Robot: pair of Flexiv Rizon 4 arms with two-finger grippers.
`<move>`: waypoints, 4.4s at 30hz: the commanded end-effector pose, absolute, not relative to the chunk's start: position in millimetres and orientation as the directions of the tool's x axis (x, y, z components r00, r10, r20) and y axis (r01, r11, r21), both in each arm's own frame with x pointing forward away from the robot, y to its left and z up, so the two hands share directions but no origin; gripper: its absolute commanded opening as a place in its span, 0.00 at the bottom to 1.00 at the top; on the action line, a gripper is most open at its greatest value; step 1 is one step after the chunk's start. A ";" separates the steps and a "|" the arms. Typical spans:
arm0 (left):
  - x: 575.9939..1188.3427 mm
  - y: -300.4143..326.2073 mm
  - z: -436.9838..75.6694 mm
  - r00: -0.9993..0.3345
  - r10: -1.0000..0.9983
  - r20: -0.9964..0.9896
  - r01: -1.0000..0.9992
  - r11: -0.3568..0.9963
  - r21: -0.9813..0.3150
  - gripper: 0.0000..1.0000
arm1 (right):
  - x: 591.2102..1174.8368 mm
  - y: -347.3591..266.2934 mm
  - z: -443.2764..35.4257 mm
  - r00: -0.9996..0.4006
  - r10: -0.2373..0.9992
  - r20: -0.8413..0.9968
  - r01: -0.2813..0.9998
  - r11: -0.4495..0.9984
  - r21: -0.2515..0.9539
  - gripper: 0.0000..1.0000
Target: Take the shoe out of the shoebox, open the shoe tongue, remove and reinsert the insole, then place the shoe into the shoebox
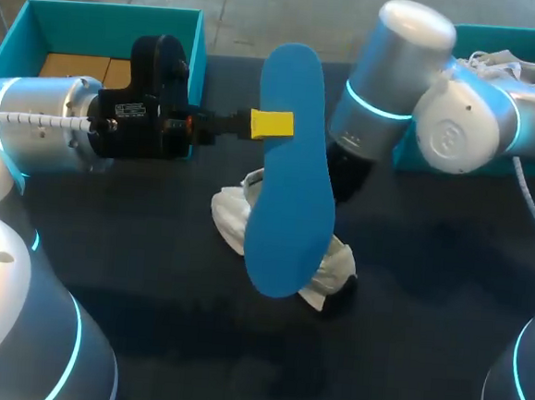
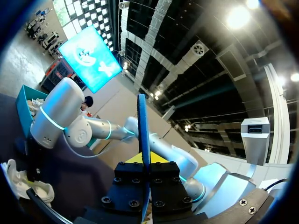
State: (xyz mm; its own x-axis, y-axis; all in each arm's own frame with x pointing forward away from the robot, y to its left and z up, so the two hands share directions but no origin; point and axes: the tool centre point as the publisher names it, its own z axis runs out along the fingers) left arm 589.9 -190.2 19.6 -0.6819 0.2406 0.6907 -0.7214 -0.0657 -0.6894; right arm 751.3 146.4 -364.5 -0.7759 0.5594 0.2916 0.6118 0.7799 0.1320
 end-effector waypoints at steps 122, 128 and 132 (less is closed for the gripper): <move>588.4 -190.5 18.1 -0.682 0.242 0.690 -0.722 -0.070 -0.689 0.00 | 708.3 153.5 -345.1 -0.087 0.833 0.546 0.982 -0.022 0.190 1.00; 588.4 -190.5 18.1 -0.682 0.242 0.690 -0.722 -0.070 -0.689 0.00 | 708.3 153.5 -345.1 -0.087 0.833 0.546 0.982 -0.022 0.190 1.00; 588.4 -190.5 18.1 -0.682 0.242 0.690 -0.722 -0.070 -0.689 0.00 | 708.3 153.5 -345.1 -0.087 0.833 0.546 0.982 -0.022 0.190 1.00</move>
